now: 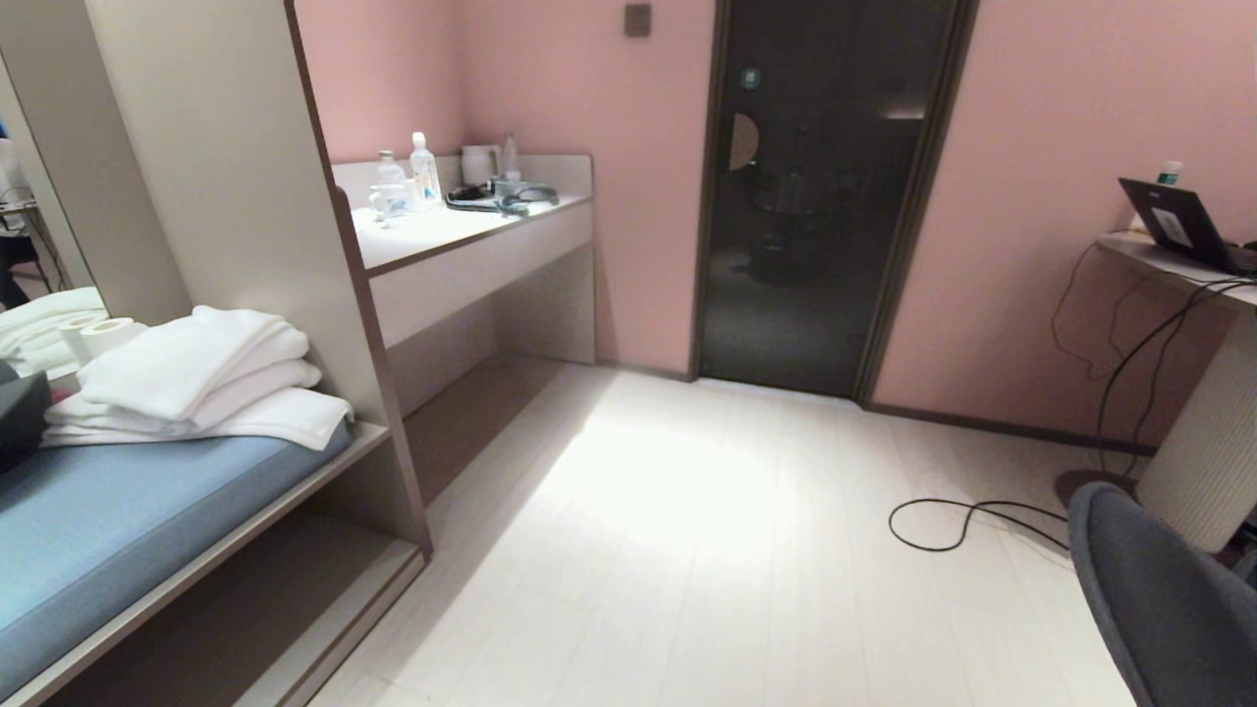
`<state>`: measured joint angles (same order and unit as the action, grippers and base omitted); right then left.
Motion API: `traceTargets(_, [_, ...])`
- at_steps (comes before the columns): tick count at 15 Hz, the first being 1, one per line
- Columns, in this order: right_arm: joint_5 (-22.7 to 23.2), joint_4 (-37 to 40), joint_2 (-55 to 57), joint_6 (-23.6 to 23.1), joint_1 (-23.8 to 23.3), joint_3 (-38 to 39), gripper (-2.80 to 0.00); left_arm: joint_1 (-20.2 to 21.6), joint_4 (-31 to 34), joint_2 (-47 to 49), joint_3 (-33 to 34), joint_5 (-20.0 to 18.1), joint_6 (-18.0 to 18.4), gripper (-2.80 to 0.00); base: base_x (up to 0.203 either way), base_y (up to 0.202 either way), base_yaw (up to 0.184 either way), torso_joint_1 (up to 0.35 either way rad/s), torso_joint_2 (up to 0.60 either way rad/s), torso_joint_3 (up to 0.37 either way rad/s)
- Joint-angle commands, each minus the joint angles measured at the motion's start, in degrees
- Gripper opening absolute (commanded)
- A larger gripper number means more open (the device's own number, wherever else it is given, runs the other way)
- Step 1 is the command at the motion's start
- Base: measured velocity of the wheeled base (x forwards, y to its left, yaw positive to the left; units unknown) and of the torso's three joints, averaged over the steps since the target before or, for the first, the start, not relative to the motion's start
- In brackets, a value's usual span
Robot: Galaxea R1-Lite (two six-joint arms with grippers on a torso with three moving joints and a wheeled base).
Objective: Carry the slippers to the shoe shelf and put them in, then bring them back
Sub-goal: Place the slippers on the floor
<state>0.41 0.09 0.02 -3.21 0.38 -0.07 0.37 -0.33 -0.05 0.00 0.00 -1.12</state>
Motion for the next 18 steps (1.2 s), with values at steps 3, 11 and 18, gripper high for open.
traceTargets(3, [0.0, 0.0, 0.1, 0.0, 0.0, 0.0, -2.80, 0.0, 0.0, 0.0, 0.0, 0.0, 0.0, -2.80, 0.166, 0.000, -0.002, 0.004, 0.00, 0.000])
traceTargets(11, [0.0, 0.0, 0.1, 0.0, 0.1, 0.0, -2.80, 0.0, 0.0, 0.0, 0.0, 0.0, 0.0, -2.80, 0.197, 0.000, 0.000, 0.003, 0.00, 0.002])
traceTargets(18, [0.0, -0.1, 0.1, -0.7, 0.1, 0.0, -2.80, 0.1, 0.0, 0.0, 0.0, 0.0, 0.1, -2.80, 0.197, 0.000, 0.001, 0.004, 0.00, 0.002])
